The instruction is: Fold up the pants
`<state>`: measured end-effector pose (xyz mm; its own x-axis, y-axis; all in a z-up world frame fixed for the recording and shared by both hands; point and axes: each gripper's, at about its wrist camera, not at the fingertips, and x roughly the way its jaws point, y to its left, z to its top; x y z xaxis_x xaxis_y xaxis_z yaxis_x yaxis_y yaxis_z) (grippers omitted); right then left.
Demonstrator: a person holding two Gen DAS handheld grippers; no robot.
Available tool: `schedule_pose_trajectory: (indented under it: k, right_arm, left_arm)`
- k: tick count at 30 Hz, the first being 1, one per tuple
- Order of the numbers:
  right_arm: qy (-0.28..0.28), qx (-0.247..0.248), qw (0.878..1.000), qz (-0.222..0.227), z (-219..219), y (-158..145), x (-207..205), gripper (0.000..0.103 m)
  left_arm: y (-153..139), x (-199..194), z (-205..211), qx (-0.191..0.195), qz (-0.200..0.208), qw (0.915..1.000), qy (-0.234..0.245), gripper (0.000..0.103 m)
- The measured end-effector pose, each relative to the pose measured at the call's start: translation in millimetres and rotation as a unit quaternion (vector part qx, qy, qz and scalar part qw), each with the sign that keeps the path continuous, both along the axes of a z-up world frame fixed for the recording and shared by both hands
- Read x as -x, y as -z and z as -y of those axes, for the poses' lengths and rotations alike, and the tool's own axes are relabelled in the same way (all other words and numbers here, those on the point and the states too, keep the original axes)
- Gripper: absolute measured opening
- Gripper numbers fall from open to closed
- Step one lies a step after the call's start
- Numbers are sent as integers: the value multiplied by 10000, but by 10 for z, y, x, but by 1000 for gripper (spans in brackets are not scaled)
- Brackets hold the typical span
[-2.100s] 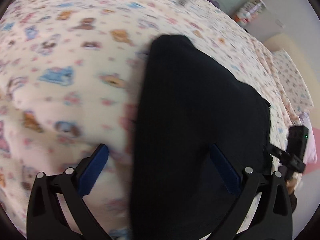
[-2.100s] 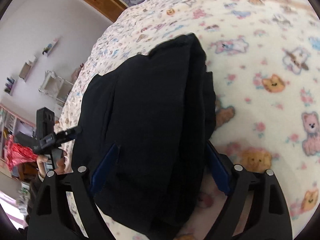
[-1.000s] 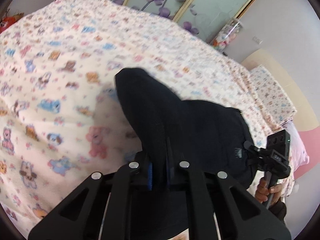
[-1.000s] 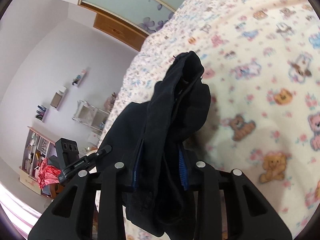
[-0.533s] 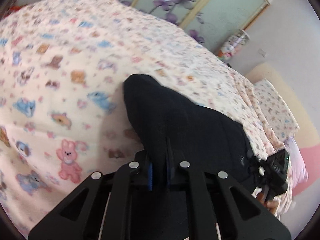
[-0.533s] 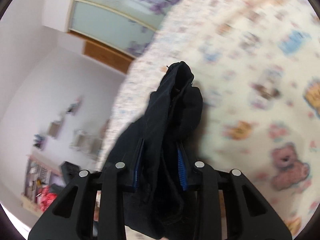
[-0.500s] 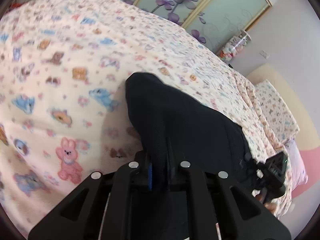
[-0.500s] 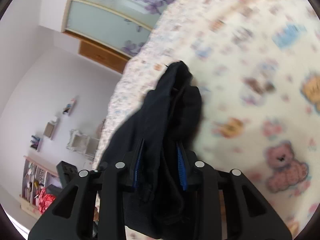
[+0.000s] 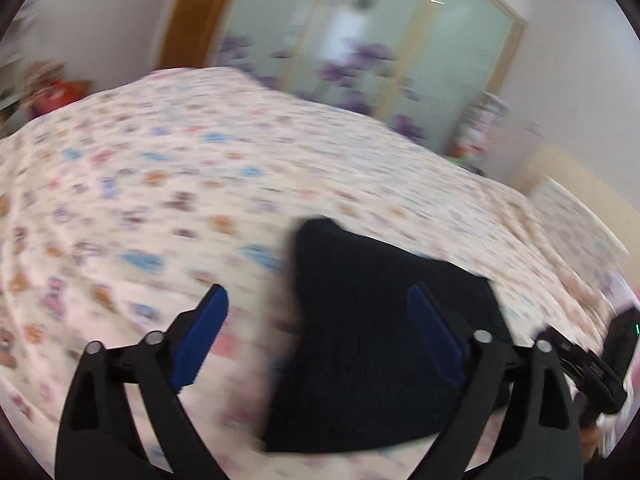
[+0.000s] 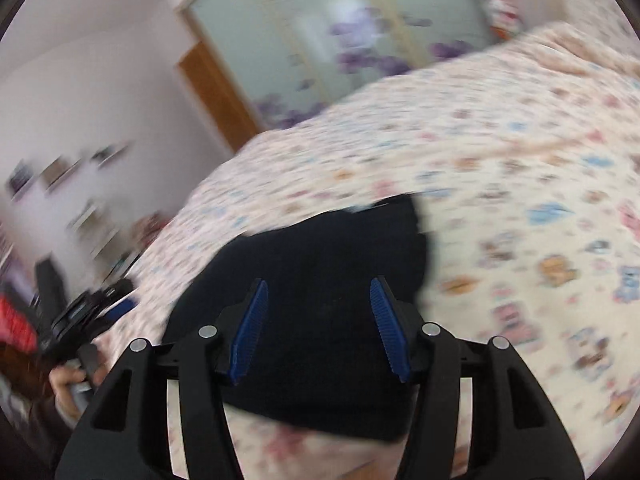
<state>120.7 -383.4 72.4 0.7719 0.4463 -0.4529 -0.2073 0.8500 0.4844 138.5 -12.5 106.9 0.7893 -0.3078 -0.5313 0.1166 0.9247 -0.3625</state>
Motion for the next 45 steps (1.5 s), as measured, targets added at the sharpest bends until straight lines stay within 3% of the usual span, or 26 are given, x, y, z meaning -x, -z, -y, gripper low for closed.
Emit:
schedule_pose_trajectory:
  k: [3, 6, 8, 10, 13, 17, 18, 19, 20, 25, 27, 32, 36, 45]
  right_arm:
    - [-331, -84, 9994, -1, -171, 61, 90, 56]
    - [-340, 227, 9986, -343, -236, 269, 84, 56]
    - [-386, 246, 9963, -730, -242, 547, 4, 56]
    - [-369, 87, 9977, -568, -214, 662, 39, 55]
    - [-331, 210, 9979, -519, -236, 652, 63, 57]
    - [-331, 166, 9979, -523, -194, 501, 120, 58]
    - [-213, 267, 9982, -488, -190, 407, 203, 74]
    - [-10, 437, 9983, -394, -198, 317, 294, 97]
    - [252, 616, 9977, -157, -214, 207, 457, 102]
    - [699, 1380, 9853, 724, -552, 46, 1235, 102]
    - [874, 1644, 9795, 775, -661, 117, 1370, 102]
    - [1095, 1942, 9726, 653, -899, 331, 1500, 102]
    - [1214, 2121, 9652, 936, -976, 354, 1650, 102]
    - [1476, 2028, 9644, 839, -991, 412, 1695, 102]
  left_arm:
    - [120, 36, 373, -206, -145, 9987, 452, 94]
    - [357, -17, 532, -594, -396, 9966, 402, 95]
    - [614, -127, 583, -934, -801, 9920, 266, 95]
    - [851, -168, 578, -1061, -953, 9896, 204, 95]
    - [895, -109, 608, -1241, -794, 9890, 86, 99]
    - [707, 139, 541, -1196, -503, 9915, -52, 100]
    - [607, 295, 504, -1174, -322, 9925, -48, 101]
    - [540, 425, 478, -1185, -184, 9928, -29, 101]
    - [481, 565, 453, -1221, -52, 9925, -10, 101]
    - [436, 1282, 425, -1718, 344, 9845, -13, 101]
    - [546, 1429, 434, -1844, 267, 9825, -18, 101]
    - [762, 1524, 364, -1486, 142, 9888, -50, 101]
    - [773, 1550, 301, -1350, 220, 9905, -162, 101]
    - [792, 1639, 420, -1846, 358, 9814, -385, 101]
